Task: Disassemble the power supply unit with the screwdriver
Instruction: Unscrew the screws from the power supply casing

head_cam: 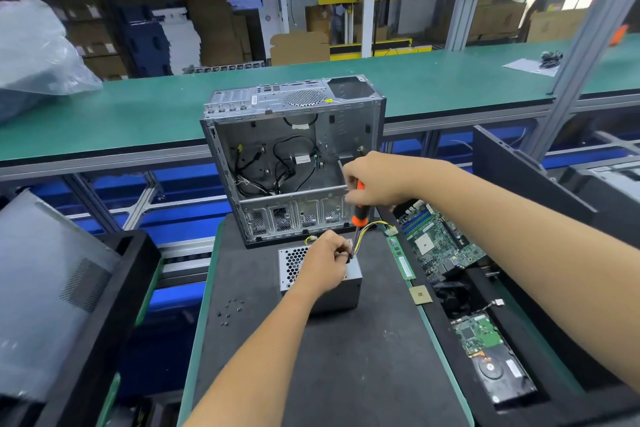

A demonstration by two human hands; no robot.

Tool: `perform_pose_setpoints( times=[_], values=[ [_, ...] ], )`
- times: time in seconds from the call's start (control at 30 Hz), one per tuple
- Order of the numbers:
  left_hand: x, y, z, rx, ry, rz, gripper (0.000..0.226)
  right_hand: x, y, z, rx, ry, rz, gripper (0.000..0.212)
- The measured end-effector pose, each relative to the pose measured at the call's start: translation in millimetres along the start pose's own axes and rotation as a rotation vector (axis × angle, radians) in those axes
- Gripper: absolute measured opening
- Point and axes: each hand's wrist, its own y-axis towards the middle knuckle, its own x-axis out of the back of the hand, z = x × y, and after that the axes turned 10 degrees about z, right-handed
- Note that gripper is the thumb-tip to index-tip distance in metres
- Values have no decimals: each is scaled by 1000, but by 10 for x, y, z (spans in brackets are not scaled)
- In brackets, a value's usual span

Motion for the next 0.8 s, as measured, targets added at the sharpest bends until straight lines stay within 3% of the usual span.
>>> perform_pose_setpoints(
  times=[0.03,0.1,0.17,0.23,0.33,0.43,0.53,0.7,0.8],
  values=[
    [-1,2,-2,3,-3,-3,28,8,-20,-2,45,29,14,13],
    [4,4,2,9,-17,-1,30,15,-60,5,102,86,41,26],
    [8,4,6,10,-30,9,29,-3,-77,0,93,109,19,22],
    [11,0,4,6,-34,15,28,-23,-66,2,14,22,-17,15],
    [15,-12,3,-4,-34,15,27,-28,-37,-26,-52,-121,-34,28],
    [23,-22,-9,-6,-54,15,22,-24,-52,-39,91,11,-49,15],
    [44,-27,-20,-10,-54,18,21,-26,-67,-30,175,148,-16,25],
    [46,-32,-30,-8,-25,34,14,-63,-15,-43,32,-8,-91,30],
    [38,-9,-37,0,2,53,17,-80,-16,-54,36,15,-102,26]
  ],
)
